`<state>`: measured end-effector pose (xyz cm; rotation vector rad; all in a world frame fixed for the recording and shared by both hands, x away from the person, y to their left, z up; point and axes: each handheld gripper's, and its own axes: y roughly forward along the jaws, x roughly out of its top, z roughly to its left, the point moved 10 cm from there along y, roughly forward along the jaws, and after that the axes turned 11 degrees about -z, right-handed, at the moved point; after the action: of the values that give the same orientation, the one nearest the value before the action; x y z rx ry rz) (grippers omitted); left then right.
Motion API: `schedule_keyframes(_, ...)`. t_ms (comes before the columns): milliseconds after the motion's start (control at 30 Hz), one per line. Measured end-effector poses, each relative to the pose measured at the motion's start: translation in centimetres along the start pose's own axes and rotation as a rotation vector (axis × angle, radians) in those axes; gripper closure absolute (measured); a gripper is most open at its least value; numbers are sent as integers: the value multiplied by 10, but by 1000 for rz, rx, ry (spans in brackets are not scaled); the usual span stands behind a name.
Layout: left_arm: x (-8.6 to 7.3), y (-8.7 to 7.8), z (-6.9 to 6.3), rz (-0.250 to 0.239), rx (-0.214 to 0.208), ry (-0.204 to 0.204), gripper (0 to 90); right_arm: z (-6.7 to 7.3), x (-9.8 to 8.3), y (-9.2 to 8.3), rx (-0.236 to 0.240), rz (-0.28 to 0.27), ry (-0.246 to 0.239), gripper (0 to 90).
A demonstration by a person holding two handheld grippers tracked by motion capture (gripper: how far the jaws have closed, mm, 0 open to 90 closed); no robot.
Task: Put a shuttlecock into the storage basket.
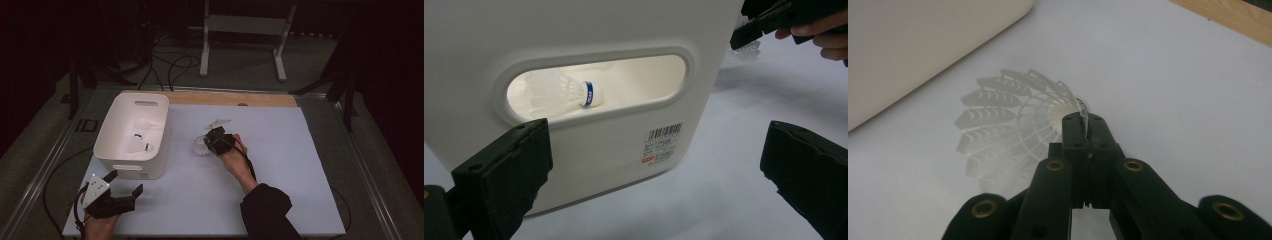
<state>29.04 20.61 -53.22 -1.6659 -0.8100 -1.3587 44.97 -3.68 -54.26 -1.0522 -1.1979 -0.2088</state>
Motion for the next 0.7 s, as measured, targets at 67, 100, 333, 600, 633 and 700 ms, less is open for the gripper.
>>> schedule_keyframes(67,0,0,0,0,1,-1,10,0,1,-2,1,-3,10,891)
schedule_keyframes(100,0,0,0,0,1,-1,10,0,2,-2,1,-6,13,891)
schedule_keyframes(333,0,0,0,1,0,0,10,-1,5,-6,2,-14,24,891)
schedule_keyframes(600,0,0,0,1,0,0,10,1,10,-10,9,-24,26,891)
schedule_keyframes(633,0,0,0,1,0,0,10,1,10,-11,7,-27,26,891)
schedule_keyframes(700,0,0,0,1,0,-1,10,1,11,-12,10,-30,31,891)
